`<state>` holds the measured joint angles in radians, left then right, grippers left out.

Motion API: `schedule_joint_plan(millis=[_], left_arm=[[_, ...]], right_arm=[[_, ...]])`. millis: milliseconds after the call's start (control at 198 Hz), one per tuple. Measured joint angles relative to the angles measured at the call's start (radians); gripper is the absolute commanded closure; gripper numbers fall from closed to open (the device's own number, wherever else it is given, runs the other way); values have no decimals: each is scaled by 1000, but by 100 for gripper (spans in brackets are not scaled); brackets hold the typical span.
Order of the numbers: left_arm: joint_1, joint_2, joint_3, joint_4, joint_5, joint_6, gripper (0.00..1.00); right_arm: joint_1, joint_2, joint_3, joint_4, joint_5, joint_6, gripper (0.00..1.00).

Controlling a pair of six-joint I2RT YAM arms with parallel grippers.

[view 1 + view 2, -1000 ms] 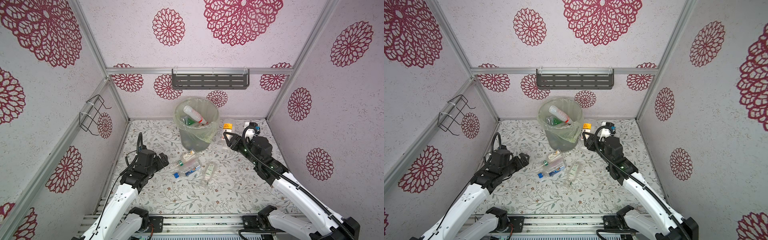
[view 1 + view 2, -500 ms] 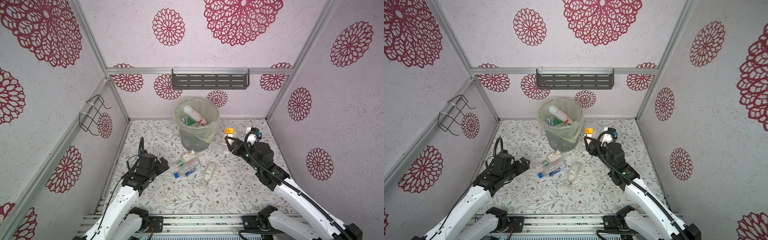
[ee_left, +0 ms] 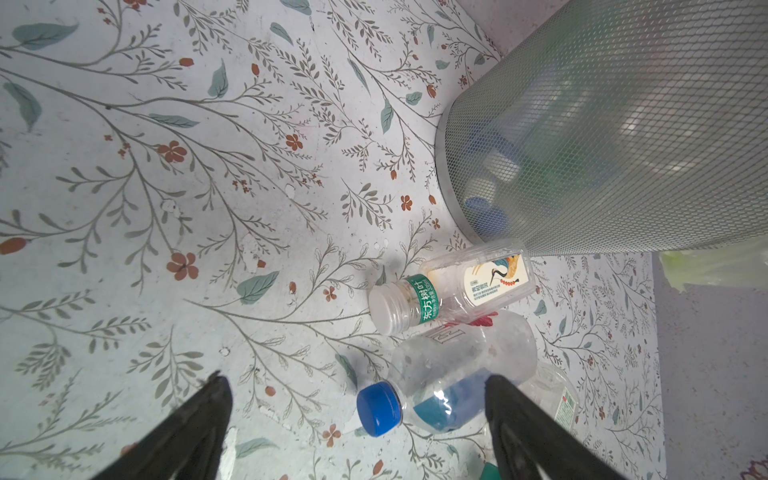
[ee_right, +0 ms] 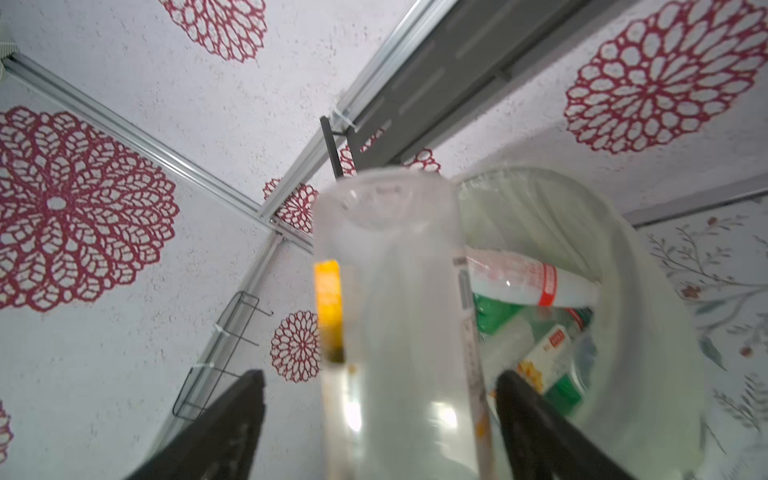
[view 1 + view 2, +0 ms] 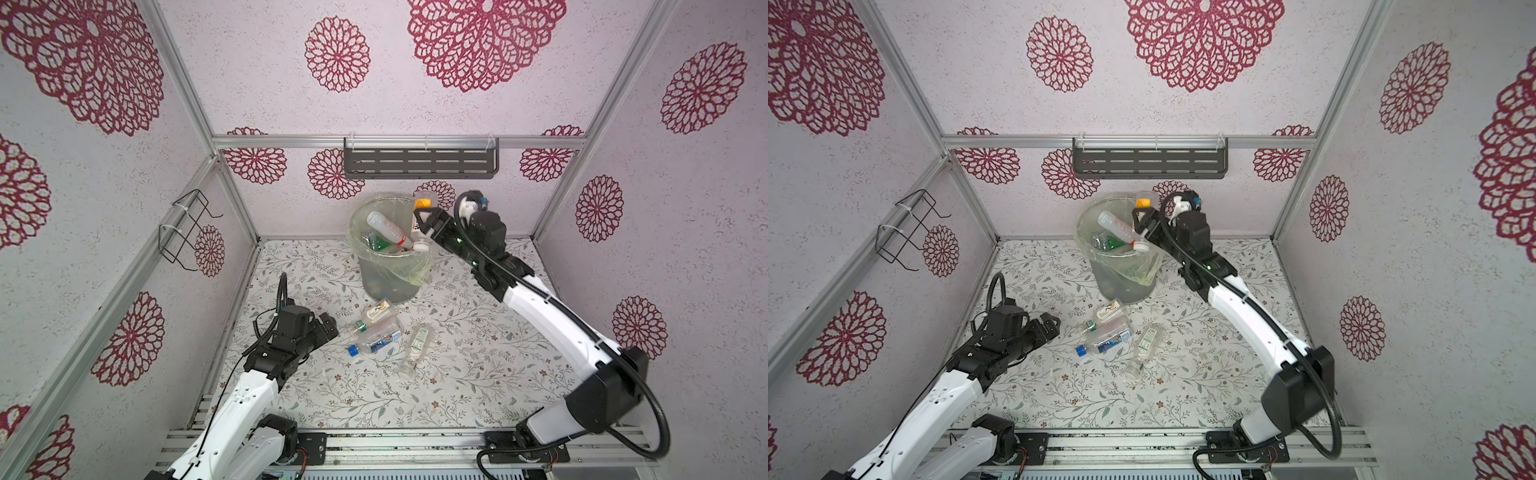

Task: Throw the plastic bottles in the bin
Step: 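Carry the bottle over the bin and open the right gripper, then withdraw the empty right gripper from the bin back toward the pile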

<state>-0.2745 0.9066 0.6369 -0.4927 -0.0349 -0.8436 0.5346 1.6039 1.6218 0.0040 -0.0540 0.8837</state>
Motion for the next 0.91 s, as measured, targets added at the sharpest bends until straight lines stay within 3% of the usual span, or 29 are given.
schedule_joint_plan(millis=[71,162,566,910], left_arm=[[0,13,35,-1,0,2,3],[1,7,59,4,-2,4,3],[4,-3,65,-12,5,10,3],[5,-2,66,-11,54,18,3]], right_arm=[[11,59,92,-45,17,-5,1],[30,49,82,-92,60,-29,1],[70,-339,-305,-107,115,-175,1],[66,-502,-549,-120,190,-260,1]])
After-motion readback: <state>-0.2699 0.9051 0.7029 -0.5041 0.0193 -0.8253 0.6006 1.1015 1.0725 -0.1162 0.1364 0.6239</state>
